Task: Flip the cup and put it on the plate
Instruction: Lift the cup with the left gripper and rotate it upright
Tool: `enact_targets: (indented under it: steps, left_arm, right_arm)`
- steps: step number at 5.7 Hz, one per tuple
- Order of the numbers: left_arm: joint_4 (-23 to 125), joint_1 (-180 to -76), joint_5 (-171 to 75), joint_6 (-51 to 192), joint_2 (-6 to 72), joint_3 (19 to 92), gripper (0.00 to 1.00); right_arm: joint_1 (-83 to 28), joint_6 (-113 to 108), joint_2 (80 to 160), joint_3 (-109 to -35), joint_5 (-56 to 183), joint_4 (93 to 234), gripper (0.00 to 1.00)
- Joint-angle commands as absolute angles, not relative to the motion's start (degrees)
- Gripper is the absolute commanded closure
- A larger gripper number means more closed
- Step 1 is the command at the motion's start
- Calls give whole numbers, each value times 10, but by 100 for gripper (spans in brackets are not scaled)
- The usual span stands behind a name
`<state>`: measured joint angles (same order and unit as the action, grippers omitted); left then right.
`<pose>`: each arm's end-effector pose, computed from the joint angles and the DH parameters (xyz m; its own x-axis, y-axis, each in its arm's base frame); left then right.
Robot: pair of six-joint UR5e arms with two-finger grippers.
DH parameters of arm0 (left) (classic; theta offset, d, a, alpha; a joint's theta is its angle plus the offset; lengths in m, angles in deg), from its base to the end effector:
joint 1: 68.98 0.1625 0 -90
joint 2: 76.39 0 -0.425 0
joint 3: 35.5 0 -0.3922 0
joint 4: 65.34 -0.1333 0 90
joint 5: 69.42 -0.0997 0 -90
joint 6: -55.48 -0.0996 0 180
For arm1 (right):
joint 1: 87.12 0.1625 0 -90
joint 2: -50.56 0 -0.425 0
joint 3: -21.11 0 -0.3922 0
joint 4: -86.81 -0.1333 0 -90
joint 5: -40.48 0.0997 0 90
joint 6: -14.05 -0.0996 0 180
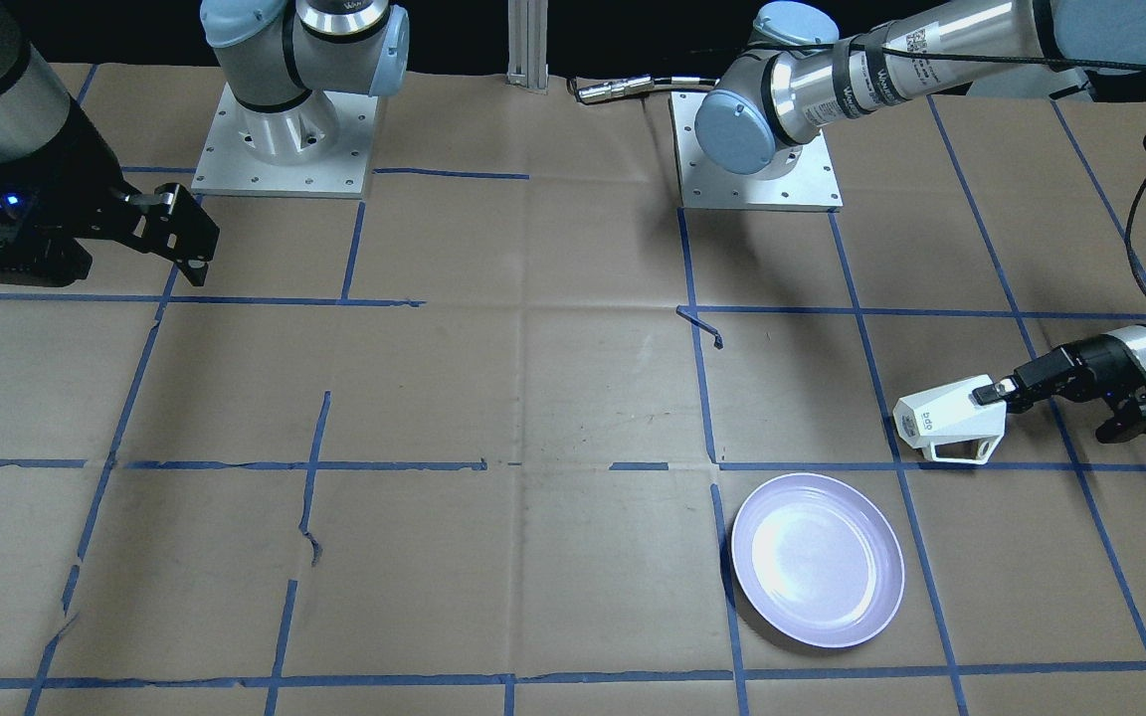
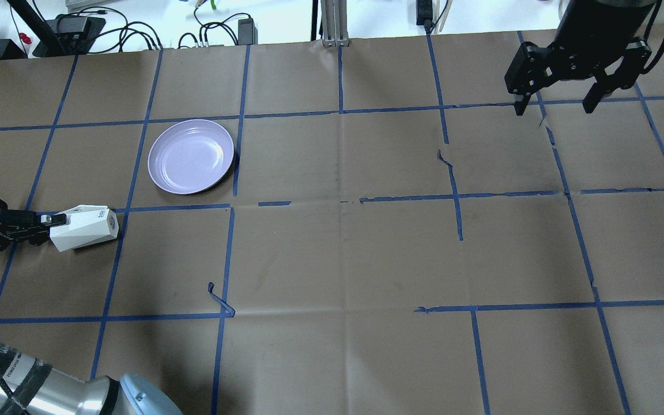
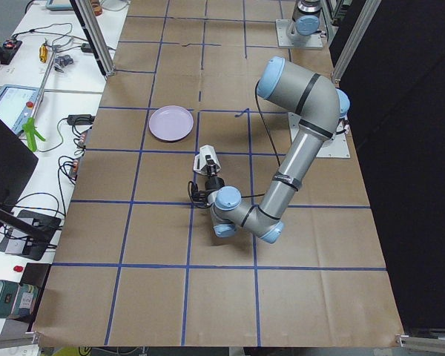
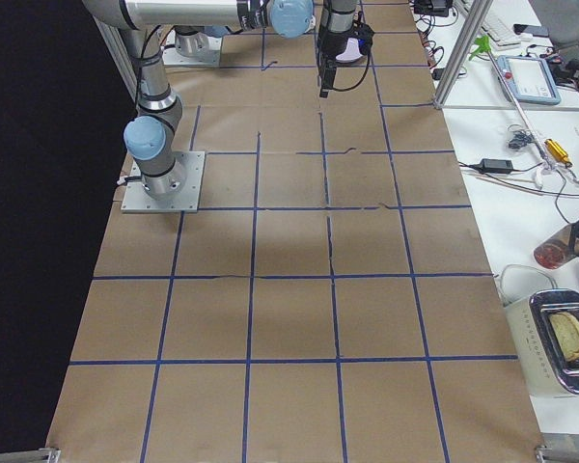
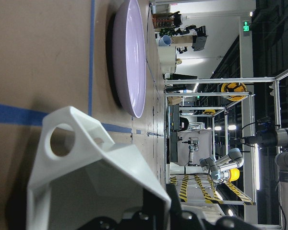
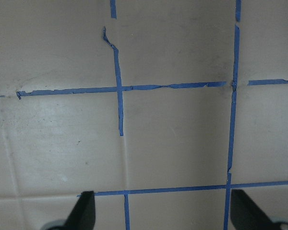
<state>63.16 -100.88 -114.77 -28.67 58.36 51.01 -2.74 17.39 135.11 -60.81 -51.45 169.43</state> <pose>0.3527 -0.4590 0.0950 -0.1286 -0.0054 0.9917 -0.2255 0.9740 -0.0240 0.0781 -0.5335 0.4961 -0.9989 0.0372 0.0287 0.0395 0.9956 0.0846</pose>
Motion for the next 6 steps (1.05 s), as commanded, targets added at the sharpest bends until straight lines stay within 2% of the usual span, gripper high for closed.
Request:
enact_targets:
  steps: [1,3,4,5,6]
  left_arm:
    - [661,-1010,-1142,-276,552,496,100]
    - [702,-1009,-1143,-183,419,487,100]
    - [698,-1011,-1145,-131,378,487,100]
    - [665,-1038,-1146,-69,351,486,100]
    - [537,-1116,-1154,80,319,486,100]
  right_arm:
    - [-27,174,1351,-608,-515,1694,0]
    - [-27,174,1351,-608,-515,1694,0]
    - [-27,174,1351,-608,-515,1694,0]
    - [-27,174,1351,-608,-515,1694,0]
    - [-27,174,1351,-608,-515,1694,0]
